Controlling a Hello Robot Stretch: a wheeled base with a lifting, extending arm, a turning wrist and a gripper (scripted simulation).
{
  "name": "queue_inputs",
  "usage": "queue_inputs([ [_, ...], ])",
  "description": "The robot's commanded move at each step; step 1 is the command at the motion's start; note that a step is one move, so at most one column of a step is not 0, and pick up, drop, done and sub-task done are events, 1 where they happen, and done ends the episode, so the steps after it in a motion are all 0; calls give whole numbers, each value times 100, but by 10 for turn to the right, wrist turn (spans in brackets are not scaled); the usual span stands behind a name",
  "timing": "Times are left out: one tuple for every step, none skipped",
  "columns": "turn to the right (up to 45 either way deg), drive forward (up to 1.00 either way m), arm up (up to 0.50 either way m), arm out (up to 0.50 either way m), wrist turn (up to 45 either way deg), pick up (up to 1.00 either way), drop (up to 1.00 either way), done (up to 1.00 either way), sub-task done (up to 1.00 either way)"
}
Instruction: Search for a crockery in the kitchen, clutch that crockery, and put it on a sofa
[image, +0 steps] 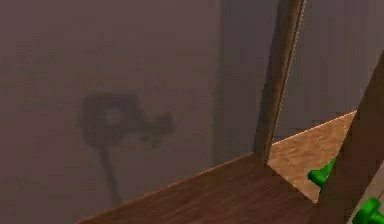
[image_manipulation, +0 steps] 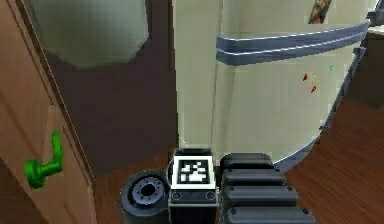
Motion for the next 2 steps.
queue_inputs([
  [0, 70, 0, 0, 0, 0, 0, 0, 0],
  [450, 0, 0, 0, 0, 0, 0, 0, 0],
])
